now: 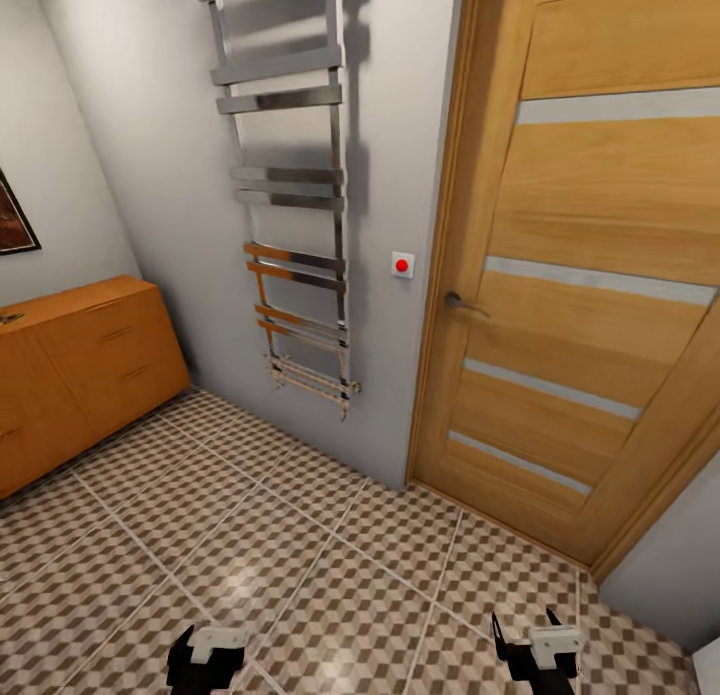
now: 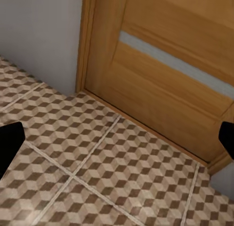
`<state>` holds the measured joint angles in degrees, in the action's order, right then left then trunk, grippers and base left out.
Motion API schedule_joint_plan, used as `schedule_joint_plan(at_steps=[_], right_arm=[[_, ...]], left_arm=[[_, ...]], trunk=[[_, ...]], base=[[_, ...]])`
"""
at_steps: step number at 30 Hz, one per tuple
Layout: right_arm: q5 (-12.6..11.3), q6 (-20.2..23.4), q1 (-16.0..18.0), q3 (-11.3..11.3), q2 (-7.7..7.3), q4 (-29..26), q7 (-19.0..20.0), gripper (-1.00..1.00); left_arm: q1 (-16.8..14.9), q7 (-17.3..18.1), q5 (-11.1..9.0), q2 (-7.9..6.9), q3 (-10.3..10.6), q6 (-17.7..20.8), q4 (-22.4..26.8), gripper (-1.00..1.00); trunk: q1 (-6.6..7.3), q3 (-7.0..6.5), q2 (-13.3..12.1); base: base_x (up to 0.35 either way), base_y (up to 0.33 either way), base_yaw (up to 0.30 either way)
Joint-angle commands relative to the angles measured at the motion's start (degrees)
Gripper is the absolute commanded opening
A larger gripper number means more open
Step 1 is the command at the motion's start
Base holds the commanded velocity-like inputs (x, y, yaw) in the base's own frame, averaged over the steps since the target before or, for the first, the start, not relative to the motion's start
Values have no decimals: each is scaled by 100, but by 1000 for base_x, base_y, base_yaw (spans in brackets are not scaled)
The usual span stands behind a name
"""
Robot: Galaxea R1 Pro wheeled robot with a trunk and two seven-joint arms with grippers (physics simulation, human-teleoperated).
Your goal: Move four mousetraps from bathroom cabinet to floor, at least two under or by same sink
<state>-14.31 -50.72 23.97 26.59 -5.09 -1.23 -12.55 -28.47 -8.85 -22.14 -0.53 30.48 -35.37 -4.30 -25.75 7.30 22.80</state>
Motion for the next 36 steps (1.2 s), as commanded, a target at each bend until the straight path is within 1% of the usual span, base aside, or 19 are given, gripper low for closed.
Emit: schedule_joint_plan(at_steps=[1, 36], right_arm=[[-37, -10, 2, 51, -2, -4, -19, 100], [-37, -15, 2, 54, -1, -3, -19, 100]], left_arm=[[-9, -21, -18, 6, 48, -23, -18, 100], [-9, -19, -18, 10, 46, -12, -18, 100]], trunk=[[-3, 9, 12], [-3, -80, 12]], base=[[0, 0, 276], [0, 0, 278]])
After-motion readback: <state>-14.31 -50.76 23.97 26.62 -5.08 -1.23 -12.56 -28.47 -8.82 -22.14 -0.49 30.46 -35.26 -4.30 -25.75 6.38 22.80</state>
